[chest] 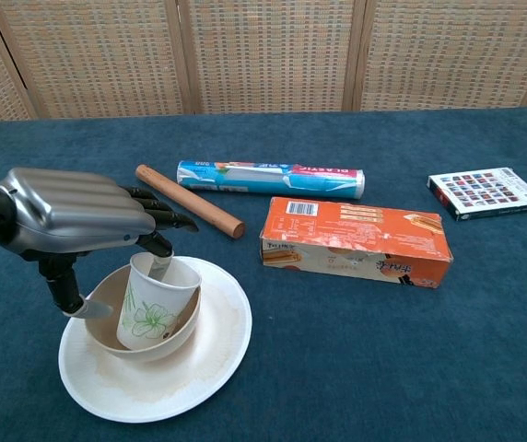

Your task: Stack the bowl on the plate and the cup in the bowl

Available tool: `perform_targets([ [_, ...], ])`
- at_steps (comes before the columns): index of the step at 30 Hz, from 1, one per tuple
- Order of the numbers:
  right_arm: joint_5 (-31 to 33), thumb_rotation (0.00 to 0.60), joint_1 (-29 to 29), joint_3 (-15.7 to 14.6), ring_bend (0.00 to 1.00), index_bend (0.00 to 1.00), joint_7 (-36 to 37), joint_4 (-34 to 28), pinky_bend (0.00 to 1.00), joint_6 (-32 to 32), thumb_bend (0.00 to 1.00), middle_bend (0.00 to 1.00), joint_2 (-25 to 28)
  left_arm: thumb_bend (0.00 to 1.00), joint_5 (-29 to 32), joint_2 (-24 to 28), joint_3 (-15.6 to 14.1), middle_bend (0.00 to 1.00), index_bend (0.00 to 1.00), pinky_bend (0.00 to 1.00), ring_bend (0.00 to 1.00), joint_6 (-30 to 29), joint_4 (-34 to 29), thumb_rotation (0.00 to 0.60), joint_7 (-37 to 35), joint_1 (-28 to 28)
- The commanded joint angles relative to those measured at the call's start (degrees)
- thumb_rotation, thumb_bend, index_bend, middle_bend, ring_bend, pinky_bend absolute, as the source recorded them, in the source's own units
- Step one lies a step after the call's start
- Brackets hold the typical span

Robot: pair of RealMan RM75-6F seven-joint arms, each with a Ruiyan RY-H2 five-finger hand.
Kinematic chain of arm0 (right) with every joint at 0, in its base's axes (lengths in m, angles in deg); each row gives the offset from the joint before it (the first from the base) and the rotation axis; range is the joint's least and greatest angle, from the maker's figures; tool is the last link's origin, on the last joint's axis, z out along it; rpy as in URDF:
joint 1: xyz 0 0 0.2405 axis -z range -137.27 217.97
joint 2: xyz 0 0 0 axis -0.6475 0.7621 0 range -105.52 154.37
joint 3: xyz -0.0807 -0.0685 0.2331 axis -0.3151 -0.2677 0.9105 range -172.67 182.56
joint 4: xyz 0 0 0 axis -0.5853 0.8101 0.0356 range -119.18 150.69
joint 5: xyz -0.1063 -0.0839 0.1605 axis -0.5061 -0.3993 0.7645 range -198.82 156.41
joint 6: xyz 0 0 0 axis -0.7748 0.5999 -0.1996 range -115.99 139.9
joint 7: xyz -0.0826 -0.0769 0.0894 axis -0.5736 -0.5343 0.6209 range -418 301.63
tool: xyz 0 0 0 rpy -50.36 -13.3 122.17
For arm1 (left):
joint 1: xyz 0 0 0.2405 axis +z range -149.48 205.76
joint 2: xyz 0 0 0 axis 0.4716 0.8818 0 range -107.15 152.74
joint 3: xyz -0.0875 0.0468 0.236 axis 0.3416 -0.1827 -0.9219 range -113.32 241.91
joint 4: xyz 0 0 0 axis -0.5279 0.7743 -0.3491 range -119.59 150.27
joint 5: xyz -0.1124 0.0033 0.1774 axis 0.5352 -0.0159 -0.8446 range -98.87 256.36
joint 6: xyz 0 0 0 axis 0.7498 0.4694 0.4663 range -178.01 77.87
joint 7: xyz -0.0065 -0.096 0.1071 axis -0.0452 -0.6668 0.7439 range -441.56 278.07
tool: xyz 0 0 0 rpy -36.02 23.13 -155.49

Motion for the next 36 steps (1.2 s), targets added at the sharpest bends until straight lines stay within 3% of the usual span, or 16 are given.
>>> perform_targets([
  [1, -0.01, 0.6, 0.04, 0.03, 0.0, 0.0, 0.1, 0.02, 0.0, 0.1, 0.14, 0.0, 0.01, 0.3, -0.21, 0.2, -0.18, 0.0, 0.37, 0.0, 0.0, -0.25, -0.23, 0.6, -0.18, -0.02],
  [12, -0.06, 0.6, 0.09, 0.1, 0.0, 0.0, 0.22, 0.14, 0.0, 0.28, 0.14, 0.0, -0.02, 0.3, -2.5, 2.0, -2.17, 0.0, 0.42, 0.0, 0.0, -0.59, -2.76, 0.6, -0.21, 0.06],
  [26, -0.15, 0.6, 0.03, 0.08, 0.0, 0.0, 0.21, 0.24, 0.0, 0.19, 0.14, 0.0, -0.21, 0.3, -9.74, 7.31, -6.05, 0.0, 0.44, 0.0, 0.0, -3.25, -8.94, 0.6, 1.45, 2.15],
  [36, -0.22, 0.6, 0.03, 0.0, 0.0, 0.0, 0.04, 0.08, 0.0, 0.12, 0.14, 0.0, -0.18, 0.3, -12.99, 9.39, -7.89, 0.0, 0.44, 0.0, 0.0, -3.68, -9.26, 0.6, 1.21, 4.47],
])
